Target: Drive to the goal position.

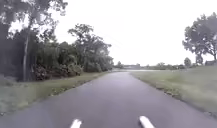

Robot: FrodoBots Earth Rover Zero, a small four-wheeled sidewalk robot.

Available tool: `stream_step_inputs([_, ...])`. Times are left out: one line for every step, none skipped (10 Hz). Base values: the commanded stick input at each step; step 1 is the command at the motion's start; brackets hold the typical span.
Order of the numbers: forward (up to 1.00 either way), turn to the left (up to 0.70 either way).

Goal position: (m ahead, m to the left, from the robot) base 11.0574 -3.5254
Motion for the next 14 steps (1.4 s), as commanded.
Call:
stream_step_inputs([0.7,0.0])
stream_step_inputs([0.7,0.0])
stream_step_inputs([0.7,0.0])
stream_step_inputs([0.7,0.0])
stream_step_inputs([0.7,0.0])
stream_step_inputs([0.7,0.0])
stream_step_inputs([0.7,0.0])
stream_step_inputs([0.7,0.0])
stream_step_inputs([0.7,0.0])
stream_step_inputs([0.7,0.0])
stream_step_inputs([0.7,-0.13])
stream_step_inputs([0.7,-0.3])
stream_step_inputs([0.7,-0.31])
stream_step_inputs([0.7,-0.26])
